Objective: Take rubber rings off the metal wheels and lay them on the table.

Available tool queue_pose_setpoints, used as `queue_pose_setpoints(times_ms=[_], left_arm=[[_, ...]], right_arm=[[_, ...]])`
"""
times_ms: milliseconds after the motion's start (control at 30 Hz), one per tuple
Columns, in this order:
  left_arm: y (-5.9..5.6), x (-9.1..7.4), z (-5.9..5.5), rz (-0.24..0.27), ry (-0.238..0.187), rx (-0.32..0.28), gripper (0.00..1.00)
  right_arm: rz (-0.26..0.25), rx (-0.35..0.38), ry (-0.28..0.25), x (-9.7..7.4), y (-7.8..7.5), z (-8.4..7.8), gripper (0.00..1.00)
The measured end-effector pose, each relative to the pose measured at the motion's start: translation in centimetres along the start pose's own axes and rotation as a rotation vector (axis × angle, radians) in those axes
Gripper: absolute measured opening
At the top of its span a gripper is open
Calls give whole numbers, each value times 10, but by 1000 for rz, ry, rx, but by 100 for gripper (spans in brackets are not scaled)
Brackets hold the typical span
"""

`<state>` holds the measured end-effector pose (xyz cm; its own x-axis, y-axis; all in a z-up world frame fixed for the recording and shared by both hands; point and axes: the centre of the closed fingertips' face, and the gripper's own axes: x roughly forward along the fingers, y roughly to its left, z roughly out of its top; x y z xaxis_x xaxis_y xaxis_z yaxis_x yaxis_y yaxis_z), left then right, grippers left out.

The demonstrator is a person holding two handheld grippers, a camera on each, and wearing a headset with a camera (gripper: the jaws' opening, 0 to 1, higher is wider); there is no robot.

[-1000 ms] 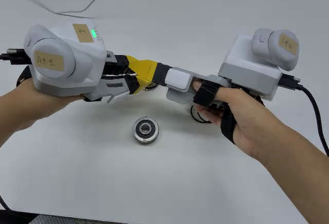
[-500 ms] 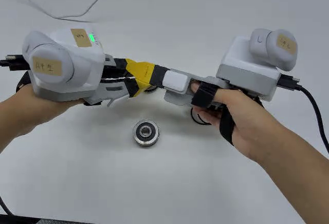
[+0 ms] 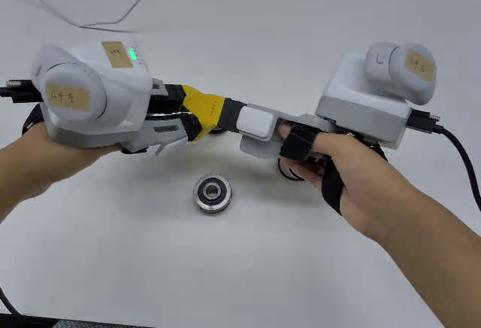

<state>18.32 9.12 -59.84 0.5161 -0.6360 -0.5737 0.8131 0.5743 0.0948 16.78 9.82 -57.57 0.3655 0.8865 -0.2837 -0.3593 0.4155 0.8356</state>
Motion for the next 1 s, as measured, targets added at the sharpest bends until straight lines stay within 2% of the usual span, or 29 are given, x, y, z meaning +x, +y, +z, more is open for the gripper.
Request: queue_pose_setpoints(times_ms=[133, 367, 633, 867, 1000], left_arm=[[0, 0, 0, 2, 1, 0, 13], [0, 0, 0, 1, 0, 0, 13], [0, 0, 0, 2, 1, 2, 13], [1, 0, 0, 8, 3, 0, 13], [0, 0, 0, 8, 2, 1, 13]], right_arm=[[-8, -2, 2, 1, -3, -1, 61], [0, 10, -5, 2, 1, 0, 61], [-11, 3, 15, 1, 3, -7, 61], [-53, -5, -20, 3, -1, -4, 58], [-68, 9, -47, 5, -2, 1, 65]])
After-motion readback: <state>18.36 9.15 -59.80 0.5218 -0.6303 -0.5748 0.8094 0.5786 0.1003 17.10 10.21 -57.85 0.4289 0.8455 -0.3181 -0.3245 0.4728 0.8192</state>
